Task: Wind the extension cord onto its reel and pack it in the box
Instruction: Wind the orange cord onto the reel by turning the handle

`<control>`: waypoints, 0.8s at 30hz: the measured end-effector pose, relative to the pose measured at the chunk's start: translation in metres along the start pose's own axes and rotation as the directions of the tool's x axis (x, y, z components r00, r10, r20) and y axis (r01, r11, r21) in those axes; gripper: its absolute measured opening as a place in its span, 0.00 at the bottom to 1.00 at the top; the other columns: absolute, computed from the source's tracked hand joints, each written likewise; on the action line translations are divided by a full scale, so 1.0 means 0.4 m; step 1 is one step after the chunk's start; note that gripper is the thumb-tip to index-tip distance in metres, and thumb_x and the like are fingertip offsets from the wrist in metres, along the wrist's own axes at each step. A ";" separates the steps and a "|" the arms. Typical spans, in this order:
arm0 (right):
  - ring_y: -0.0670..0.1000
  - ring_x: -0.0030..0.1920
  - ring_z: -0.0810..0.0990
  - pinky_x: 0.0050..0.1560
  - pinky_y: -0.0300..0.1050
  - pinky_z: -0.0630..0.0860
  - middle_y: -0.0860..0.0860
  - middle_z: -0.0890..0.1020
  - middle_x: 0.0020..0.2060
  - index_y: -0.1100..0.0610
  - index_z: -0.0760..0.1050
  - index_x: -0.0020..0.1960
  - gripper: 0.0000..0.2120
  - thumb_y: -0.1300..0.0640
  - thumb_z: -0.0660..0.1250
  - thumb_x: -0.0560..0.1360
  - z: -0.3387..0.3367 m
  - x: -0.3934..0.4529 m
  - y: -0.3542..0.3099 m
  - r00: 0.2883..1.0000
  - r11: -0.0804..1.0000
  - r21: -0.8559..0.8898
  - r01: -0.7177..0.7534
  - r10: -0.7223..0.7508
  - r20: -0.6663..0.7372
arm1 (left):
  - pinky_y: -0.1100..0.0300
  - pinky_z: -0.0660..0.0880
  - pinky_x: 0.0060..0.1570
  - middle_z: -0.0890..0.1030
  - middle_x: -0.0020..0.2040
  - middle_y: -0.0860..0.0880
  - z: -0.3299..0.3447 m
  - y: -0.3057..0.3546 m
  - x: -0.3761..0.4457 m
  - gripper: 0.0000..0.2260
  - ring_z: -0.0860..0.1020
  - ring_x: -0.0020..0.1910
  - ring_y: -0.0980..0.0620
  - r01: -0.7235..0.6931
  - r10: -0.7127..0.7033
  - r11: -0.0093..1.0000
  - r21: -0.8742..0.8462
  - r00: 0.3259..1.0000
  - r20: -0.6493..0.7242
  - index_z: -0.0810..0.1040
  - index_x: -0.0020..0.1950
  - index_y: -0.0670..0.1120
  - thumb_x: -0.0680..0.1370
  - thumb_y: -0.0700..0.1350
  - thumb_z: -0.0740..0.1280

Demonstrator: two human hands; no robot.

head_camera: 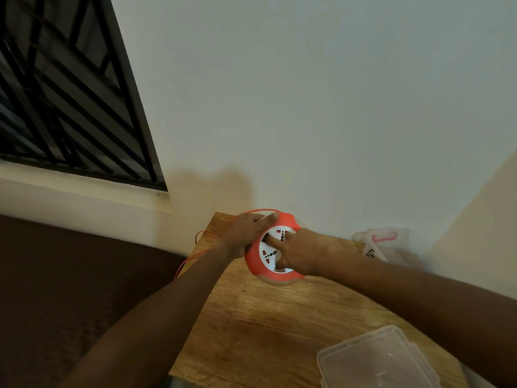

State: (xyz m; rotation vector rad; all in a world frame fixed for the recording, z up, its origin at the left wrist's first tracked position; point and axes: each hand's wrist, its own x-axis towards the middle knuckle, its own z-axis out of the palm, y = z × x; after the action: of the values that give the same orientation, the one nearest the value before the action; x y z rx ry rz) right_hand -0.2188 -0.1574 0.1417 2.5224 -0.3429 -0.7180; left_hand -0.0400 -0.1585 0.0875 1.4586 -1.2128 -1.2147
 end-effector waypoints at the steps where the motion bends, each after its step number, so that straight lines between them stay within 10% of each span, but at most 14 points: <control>1: 0.67 0.66 0.71 0.58 0.61 0.77 0.59 0.53 0.78 0.43 0.67 0.73 0.28 0.55 0.71 0.76 0.000 0.006 -0.005 1.000 1.000 -0.026 0.009 -0.009 0.010 | 0.56 0.85 0.38 0.90 0.46 0.46 0.001 -0.001 0.003 0.16 0.89 0.42 0.45 0.004 -0.004 1.000 0.005 1.000 0.015 0.87 0.53 0.48 0.79 0.60 0.71; 5: 0.66 0.61 0.75 0.51 0.59 0.79 0.63 0.66 0.71 0.42 0.62 0.75 0.31 0.51 0.71 0.76 0.017 0.023 -0.008 0.997 0.999 -0.026 -0.031 0.029 -0.066 | 0.62 0.83 0.34 0.89 0.43 0.48 -0.012 -0.005 0.003 0.16 0.88 0.38 0.50 -0.008 0.007 0.999 0.039 1.000 0.024 0.87 0.52 0.46 0.79 0.59 0.71; 10: 0.59 0.54 0.81 0.45 0.50 0.78 0.54 0.80 0.61 0.41 0.53 0.77 0.35 0.44 0.67 0.76 0.038 0.036 -0.005 0.902 0.860 0.386 -0.333 0.410 -0.136 | 0.68 0.79 0.28 0.88 0.36 0.56 -0.004 -0.007 -0.002 0.09 0.86 0.33 0.60 -0.031 0.026 0.996 -0.080 0.998 -0.064 0.84 0.48 0.52 0.82 0.55 0.69; 14: 0.56 0.59 0.80 0.53 0.53 0.79 0.53 0.77 0.66 0.48 0.57 0.77 0.33 0.40 0.62 0.77 0.027 0.045 -0.048 0.640 0.286 0.830 -0.478 0.761 0.106 | 0.73 0.74 0.25 0.84 0.31 0.64 0.022 0.005 -0.003 0.11 0.83 0.31 0.66 -0.122 0.108 0.989 -0.084 0.982 -0.155 0.83 0.44 0.54 0.84 0.54 0.66; 18: 0.50 0.30 0.82 0.26 0.42 0.76 0.58 0.81 0.51 0.54 0.58 0.75 0.33 0.60 0.68 0.75 -0.006 0.069 -0.102 0.628 -0.721 0.693 0.025 0.551 0.550 | 0.61 0.84 0.34 0.88 0.37 0.55 0.043 -0.021 0.003 0.14 0.87 0.37 0.55 -0.121 0.102 0.991 -0.064 0.966 -0.239 0.86 0.43 0.50 0.81 0.57 0.69; 21: 0.51 0.32 0.85 0.29 0.42 0.80 0.61 0.79 0.57 0.51 0.47 0.78 0.40 0.64 0.68 0.76 -0.008 0.074 -0.128 0.672 -0.835 0.538 0.120 0.467 0.575 | 0.44 0.86 0.51 0.89 0.46 0.45 0.054 -0.040 0.013 0.16 0.88 0.46 0.42 -0.067 0.045 0.993 -0.101 0.978 -0.204 0.87 0.49 0.47 0.81 0.58 0.69; 24: 0.51 0.33 0.86 0.28 0.39 0.78 0.56 0.80 0.55 0.53 0.52 0.77 0.37 0.60 0.69 0.75 0.005 0.063 -0.133 0.650 -0.684 0.730 0.010 0.559 0.515 | 0.42 0.86 0.51 0.89 0.47 0.44 0.049 -0.044 0.017 0.15 0.88 0.46 0.41 -0.057 0.033 0.991 -0.117 0.979 -0.199 0.86 0.50 0.47 0.81 0.58 0.70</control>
State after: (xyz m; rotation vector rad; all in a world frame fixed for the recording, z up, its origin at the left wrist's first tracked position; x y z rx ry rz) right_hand -0.1934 -0.1224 0.1017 2.7957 -3.0134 1.3698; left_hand -0.0563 -0.1630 0.0664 1.4165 -1.0143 -1.0676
